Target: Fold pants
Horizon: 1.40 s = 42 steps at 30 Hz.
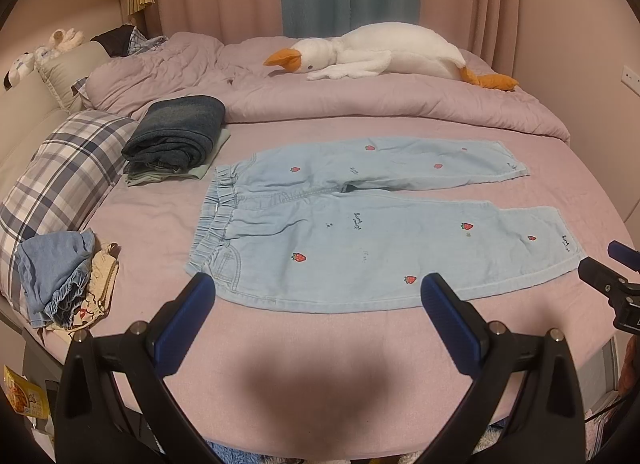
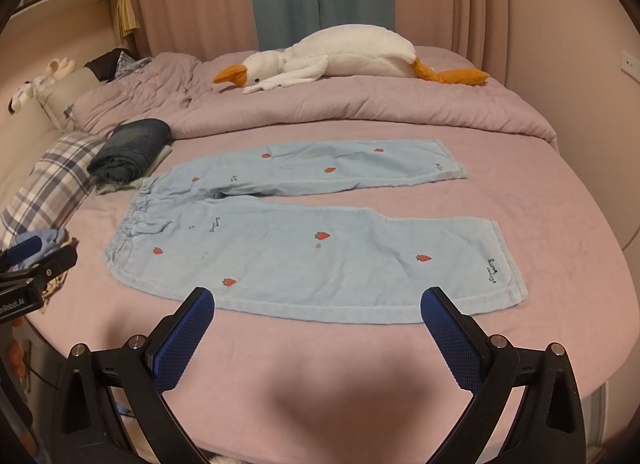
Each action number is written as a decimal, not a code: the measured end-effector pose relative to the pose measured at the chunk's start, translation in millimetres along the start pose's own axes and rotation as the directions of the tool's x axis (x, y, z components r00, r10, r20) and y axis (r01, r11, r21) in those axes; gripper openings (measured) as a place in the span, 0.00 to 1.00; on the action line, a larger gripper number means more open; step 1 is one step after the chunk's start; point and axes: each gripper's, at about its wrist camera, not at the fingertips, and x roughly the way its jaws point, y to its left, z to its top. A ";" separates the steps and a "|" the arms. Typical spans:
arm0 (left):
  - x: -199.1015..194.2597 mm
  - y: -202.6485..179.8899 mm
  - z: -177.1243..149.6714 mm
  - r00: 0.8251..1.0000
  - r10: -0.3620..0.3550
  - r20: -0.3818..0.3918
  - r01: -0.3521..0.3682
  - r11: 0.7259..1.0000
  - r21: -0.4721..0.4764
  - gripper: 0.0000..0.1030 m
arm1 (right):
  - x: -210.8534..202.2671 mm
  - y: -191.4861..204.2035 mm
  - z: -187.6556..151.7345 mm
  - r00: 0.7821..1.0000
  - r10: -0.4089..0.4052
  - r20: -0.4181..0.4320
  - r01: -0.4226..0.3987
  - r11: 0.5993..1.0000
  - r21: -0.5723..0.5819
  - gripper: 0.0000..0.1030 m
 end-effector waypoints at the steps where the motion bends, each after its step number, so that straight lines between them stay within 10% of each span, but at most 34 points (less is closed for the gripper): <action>1: -0.7 0.7 0.7 1.000 -0.008 -0.008 0.008 1.000 -0.011 1.00 | 0.1 -0.2 0.0 1.000 0.001 0.003 -0.001 1.000 0.000 0.99; 23: 18.4 10.8 -5.7 0.992 -0.112 -0.055 0.106 0.989 -0.103 1.00 | 8.9 2.6 -4.1 0.999 0.033 -0.010 -0.033 0.999 0.008 0.99; 25: 39.0 22.9 -10.7 0.974 -0.204 -0.097 0.180 0.961 -0.208 1.00 | 15.3 9.6 -8.3 0.999 0.050 -0.011 -0.050 0.998 -0.026 0.99; 28: 82.6 57.4 -35.0 0.921 -0.363 -0.142 0.261 0.844 -0.469 1.00 | 30.2 35.9 -19.3 0.996 0.084 -0.009 -0.084 0.986 -0.142 0.99; 32: 116.3 107.4 -75.7 0.901 -0.402 -0.164 0.179 0.688 -0.703 1.00 | 58.8 85.0 -46.0 0.994 0.097 -0.044 -0.107 0.926 -0.363 0.99; 37: 115.8 126.3 -76.8 0.924 -0.334 -0.189 0.107 0.696 -0.710 0.99 | 94.4 137.2 -74.6 0.992 0.121 -0.046 -0.125 0.800 -0.587 0.99; 42: 141.2 141.6 -84.9 0.945 -0.324 -0.042 0.186 0.640 -0.746 0.99 | 131.9 162.0 -85.9 0.994 0.106 -0.021 -0.089 0.701 -0.707 0.90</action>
